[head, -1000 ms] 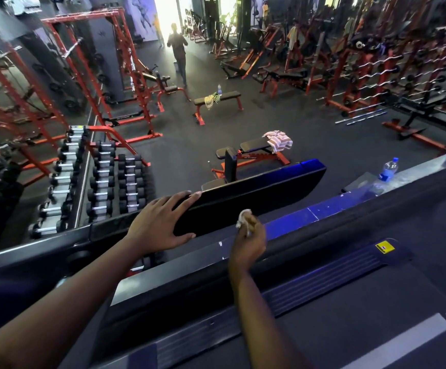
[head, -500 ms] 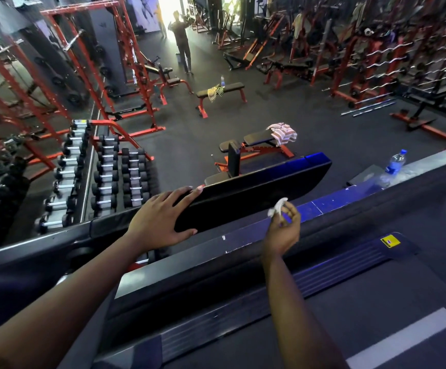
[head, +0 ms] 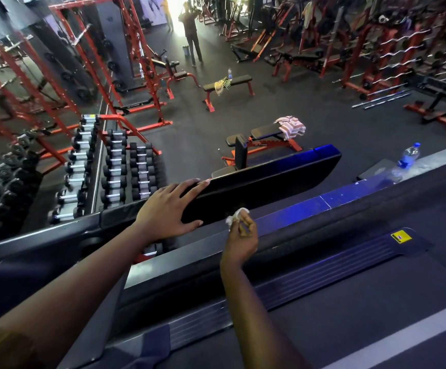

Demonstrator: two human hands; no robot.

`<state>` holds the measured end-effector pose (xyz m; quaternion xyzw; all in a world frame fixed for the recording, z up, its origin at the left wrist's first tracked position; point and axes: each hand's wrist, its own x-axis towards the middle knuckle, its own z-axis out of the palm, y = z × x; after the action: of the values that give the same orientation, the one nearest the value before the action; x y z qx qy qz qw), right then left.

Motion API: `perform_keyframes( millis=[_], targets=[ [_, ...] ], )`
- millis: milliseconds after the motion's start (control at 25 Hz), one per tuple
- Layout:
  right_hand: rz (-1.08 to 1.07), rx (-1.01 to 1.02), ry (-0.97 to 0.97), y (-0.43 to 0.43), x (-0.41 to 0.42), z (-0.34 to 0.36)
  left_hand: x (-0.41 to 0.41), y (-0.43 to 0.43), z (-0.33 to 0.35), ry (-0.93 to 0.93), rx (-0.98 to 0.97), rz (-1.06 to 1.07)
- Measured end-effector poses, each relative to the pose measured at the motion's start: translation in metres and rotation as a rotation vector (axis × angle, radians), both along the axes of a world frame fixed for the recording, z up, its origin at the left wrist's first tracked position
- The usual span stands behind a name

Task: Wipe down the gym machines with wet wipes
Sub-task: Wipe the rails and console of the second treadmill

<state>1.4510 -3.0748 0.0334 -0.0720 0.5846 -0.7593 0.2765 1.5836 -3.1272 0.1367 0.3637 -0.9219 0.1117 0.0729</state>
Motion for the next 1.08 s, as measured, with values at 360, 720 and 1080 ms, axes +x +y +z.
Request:
perform_keyframes(
  millis=[360,720,1080],
  targets=[
    [-0.096,0.0,0.211,0.013,-0.067,0.044,0.002,-0.002,-0.002,-0.005,0.047,-0.008],
    [-0.005,0.023,0.523,0.013,-0.015,0.048,0.0,0.0,0.001,-0.036,0.053,0.02],
    [0.143,0.066,0.945,0.017,-0.078,0.079,0.058,0.029,0.009,0.008,0.061,0.12]
  ],
)
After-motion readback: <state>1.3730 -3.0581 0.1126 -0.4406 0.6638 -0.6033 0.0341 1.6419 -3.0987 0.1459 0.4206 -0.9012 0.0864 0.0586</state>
